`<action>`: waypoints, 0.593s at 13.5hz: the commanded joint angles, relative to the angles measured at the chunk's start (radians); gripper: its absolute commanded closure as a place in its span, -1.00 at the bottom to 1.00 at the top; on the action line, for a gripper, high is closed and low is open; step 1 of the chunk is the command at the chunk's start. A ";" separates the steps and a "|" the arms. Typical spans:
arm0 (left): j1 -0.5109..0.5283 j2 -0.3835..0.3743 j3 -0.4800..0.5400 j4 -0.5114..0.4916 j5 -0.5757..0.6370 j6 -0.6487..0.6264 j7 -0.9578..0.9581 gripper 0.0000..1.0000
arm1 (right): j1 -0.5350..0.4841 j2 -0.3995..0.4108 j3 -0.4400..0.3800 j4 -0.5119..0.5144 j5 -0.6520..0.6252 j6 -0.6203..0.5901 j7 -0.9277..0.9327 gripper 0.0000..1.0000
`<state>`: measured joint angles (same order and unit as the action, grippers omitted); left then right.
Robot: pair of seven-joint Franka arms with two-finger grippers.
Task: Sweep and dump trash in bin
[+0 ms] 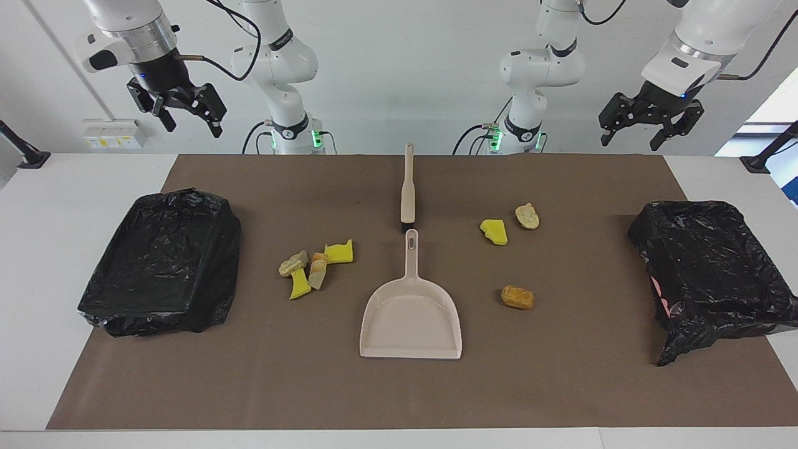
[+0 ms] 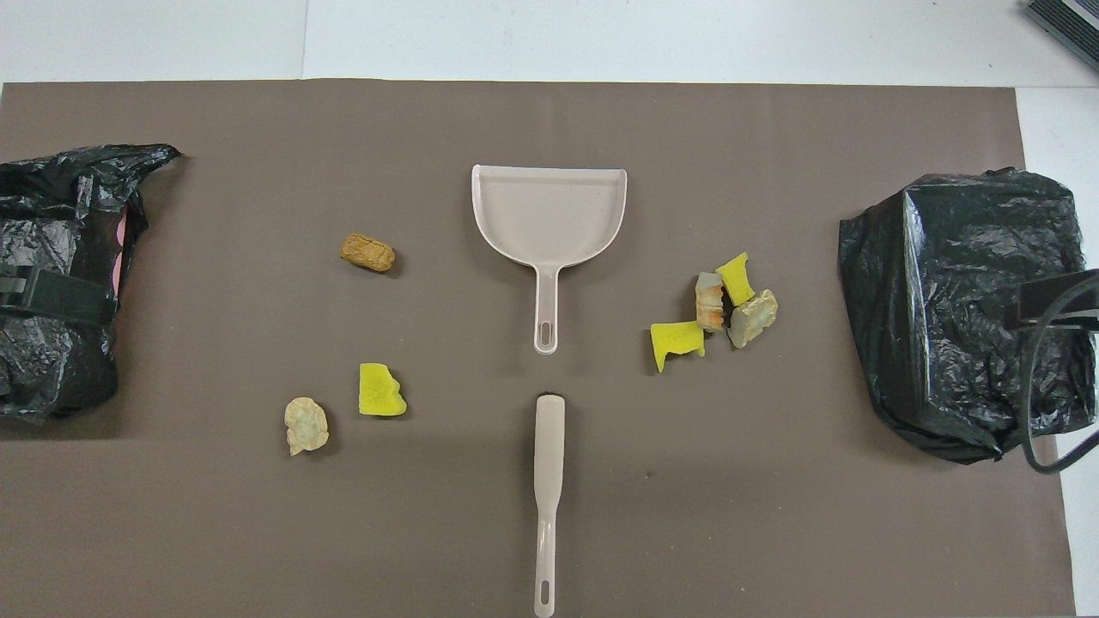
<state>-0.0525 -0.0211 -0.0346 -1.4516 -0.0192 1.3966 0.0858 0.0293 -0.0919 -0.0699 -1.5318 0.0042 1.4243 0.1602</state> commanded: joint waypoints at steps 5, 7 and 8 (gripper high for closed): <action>-0.003 0.006 -0.004 0.025 0.010 -0.021 0.006 -1.00 | -0.023 -0.009 0.007 -0.019 0.007 0.015 -0.031 -1.00; -0.007 0.001 -0.008 0.017 0.005 -0.018 -0.003 -1.00 | -0.023 -0.009 0.007 -0.016 0.007 0.013 -0.039 -1.00; -0.006 0.000 -0.013 0.014 0.001 -0.022 -0.005 -1.00 | -0.025 -0.009 0.007 -0.011 0.008 0.002 -0.042 -1.00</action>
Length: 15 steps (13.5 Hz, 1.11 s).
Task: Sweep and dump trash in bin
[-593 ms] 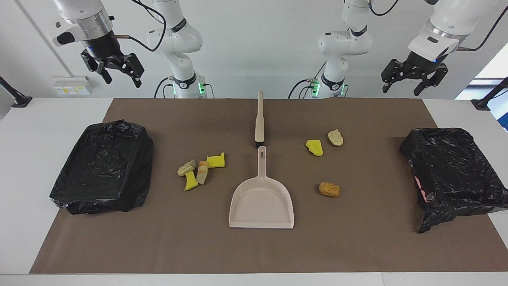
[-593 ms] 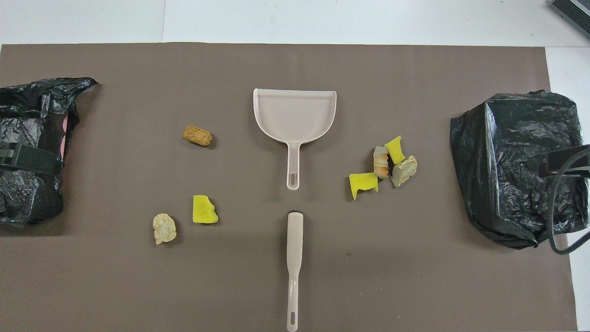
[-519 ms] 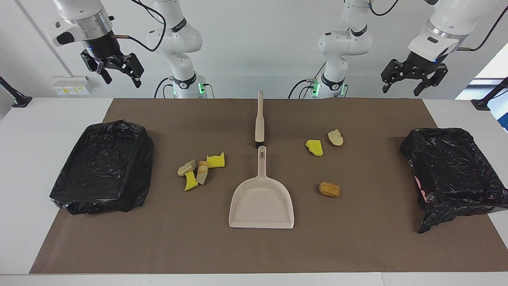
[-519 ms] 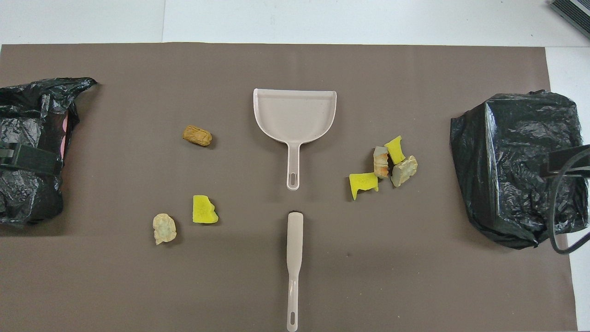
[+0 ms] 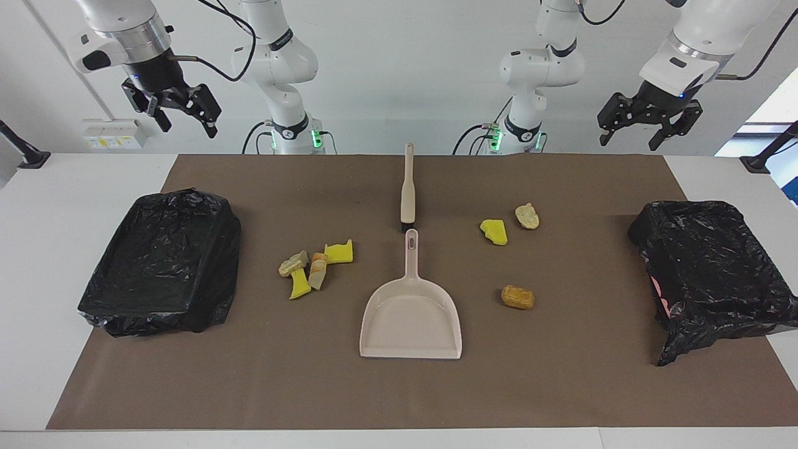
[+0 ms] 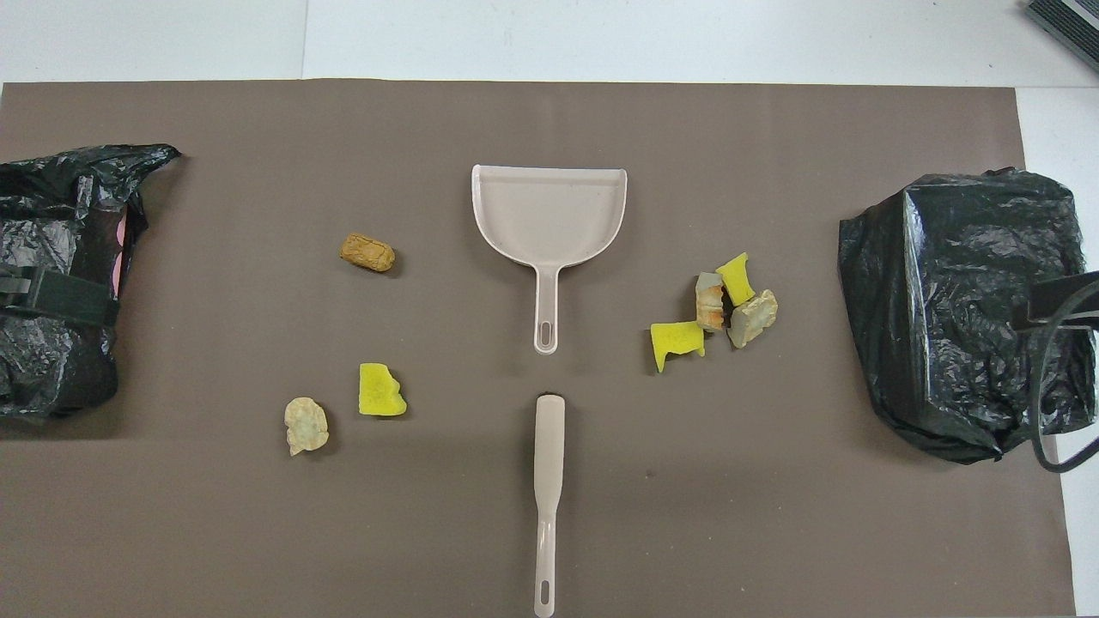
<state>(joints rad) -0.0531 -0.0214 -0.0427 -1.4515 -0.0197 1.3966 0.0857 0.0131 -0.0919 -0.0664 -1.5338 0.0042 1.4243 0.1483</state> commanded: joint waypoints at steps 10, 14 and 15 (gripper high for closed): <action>-0.008 -0.032 -0.023 -0.042 -0.002 -0.010 -0.001 -1.00 | 0.021 0.010 0.019 -0.042 0.003 0.037 0.000 -1.00; -0.014 -0.075 -0.075 -0.121 -0.002 0.038 -0.020 -1.00 | 0.056 0.087 0.020 -0.036 -0.007 0.116 0.065 -1.00; -0.027 -0.087 -0.080 -0.150 -0.003 0.059 -0.055 -1.00 | 0.073 0.125 0.020 -0.023 -0.004 0.125 0.068 -1.00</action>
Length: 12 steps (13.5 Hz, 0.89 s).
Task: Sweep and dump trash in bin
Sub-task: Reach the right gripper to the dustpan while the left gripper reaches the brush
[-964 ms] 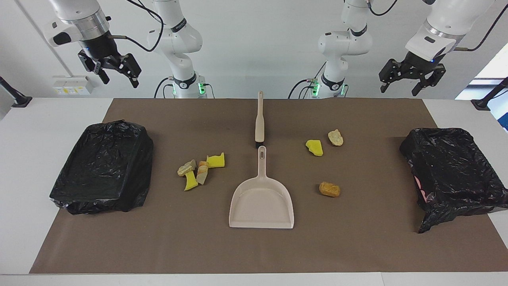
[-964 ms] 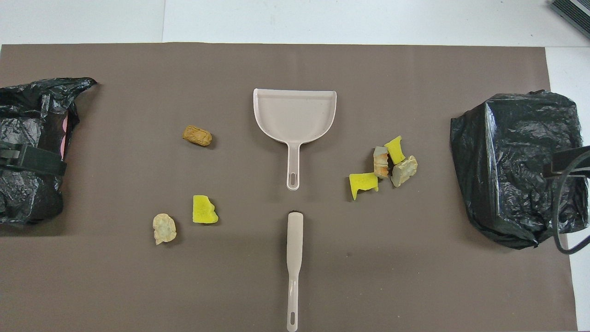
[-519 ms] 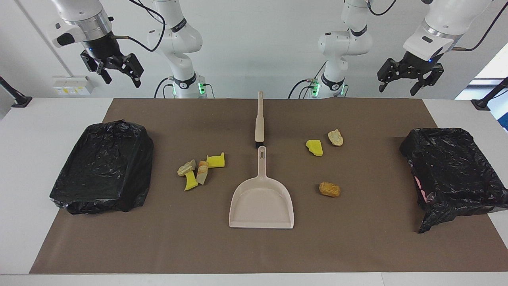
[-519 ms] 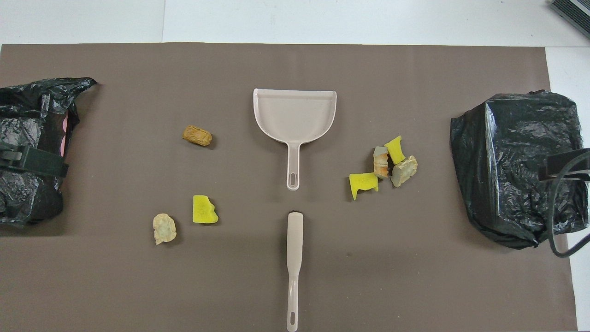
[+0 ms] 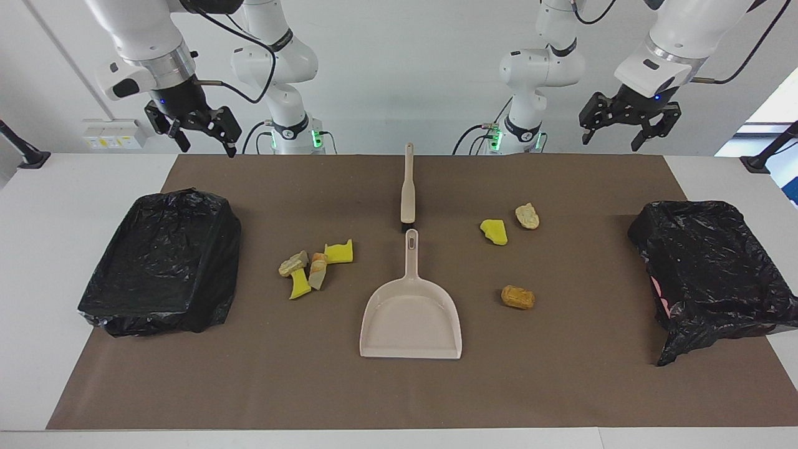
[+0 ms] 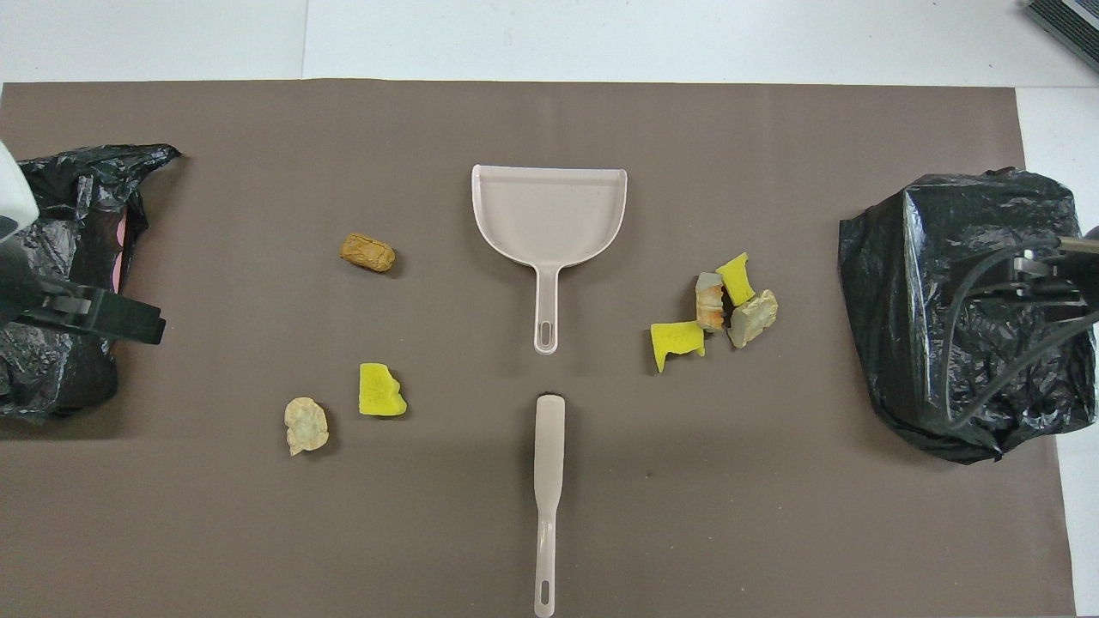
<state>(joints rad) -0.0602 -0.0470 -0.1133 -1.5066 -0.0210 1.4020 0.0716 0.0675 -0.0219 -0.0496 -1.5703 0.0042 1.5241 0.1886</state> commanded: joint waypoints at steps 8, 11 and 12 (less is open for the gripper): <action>-0.292 -0.209 -0.017 -0.433 -0.007 0.273 -0.355 -1.00 | 0.159 0.324 0.014 0.049 0.152 0.319 0.333 -1.00; -0.404 -0.257 -0.017 -0.559 -0.017 0.362 -0.453 -1.00 | 0.224 0.333 0.014 0.016 0.174 0.363 0.423 -1.00; -0.427 -0.272 -0.017 -0.595 -0.042 0.391 -0.466 -1.00 | 0.239 0.355 0.014 0.018 0.181 0.373 0.428 -1.00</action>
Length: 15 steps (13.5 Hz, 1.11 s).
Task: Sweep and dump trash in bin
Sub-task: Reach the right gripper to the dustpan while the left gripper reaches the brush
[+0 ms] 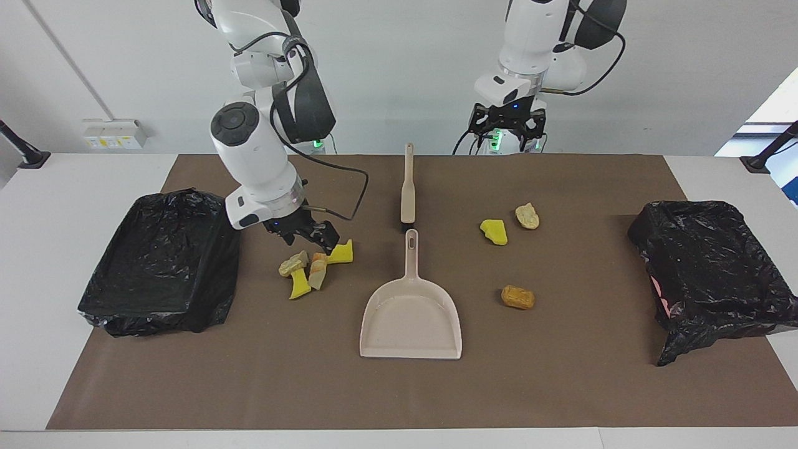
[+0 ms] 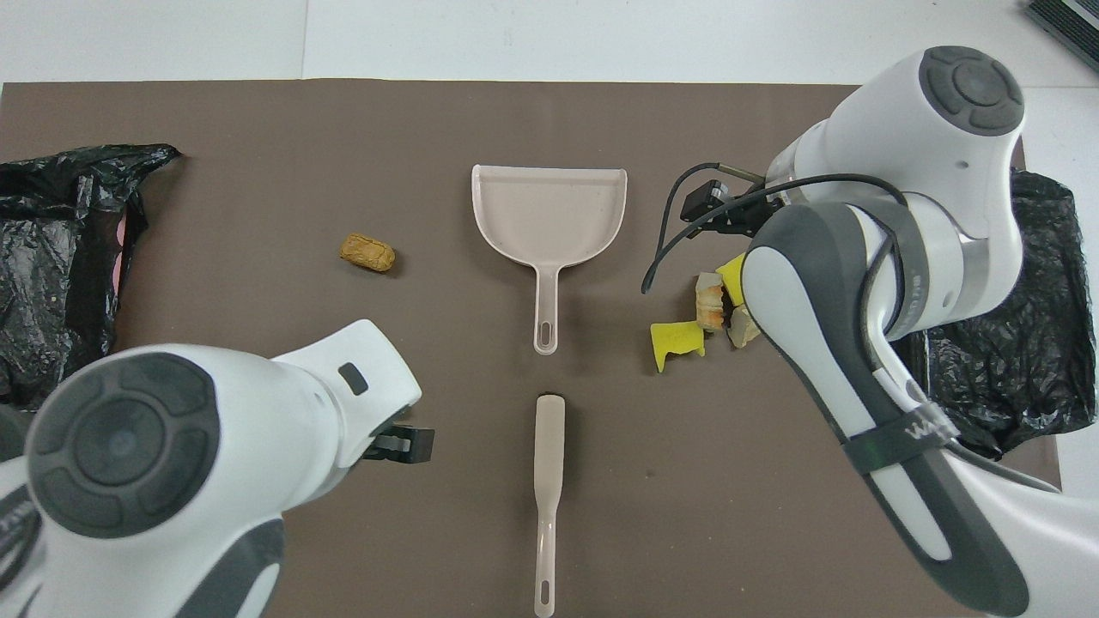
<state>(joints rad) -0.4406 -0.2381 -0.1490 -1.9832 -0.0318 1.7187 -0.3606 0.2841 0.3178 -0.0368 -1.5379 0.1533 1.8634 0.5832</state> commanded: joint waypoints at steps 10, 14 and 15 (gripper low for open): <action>-0.317 -0.026 0.019 -0.299 -0.046 0.307 -0.251 -1.00 | 0.179 0.211 0.009 0.102 0.092 0.102 0.000 -1.00; -0.424 0.029 0.019 -0.381 -0.046 0.443 -0.362 -1.00 | 0.213 0.228 0.015 0.091 0.101 0.180 0.000 -1.00; -0.437 0.054 0.019 -0.381 -0.046 0.461 -0.369 -1.00 | 0.213 0.228 0.015 0.087 0.104 0.194 -0.011 -1.00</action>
<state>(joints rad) -0.8371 -0.2094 -0.1492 -2.3429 -0.0690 2.1327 -0.7067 0.5042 0.5308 -0.0234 -1.4650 0.2248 2.0267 0.6028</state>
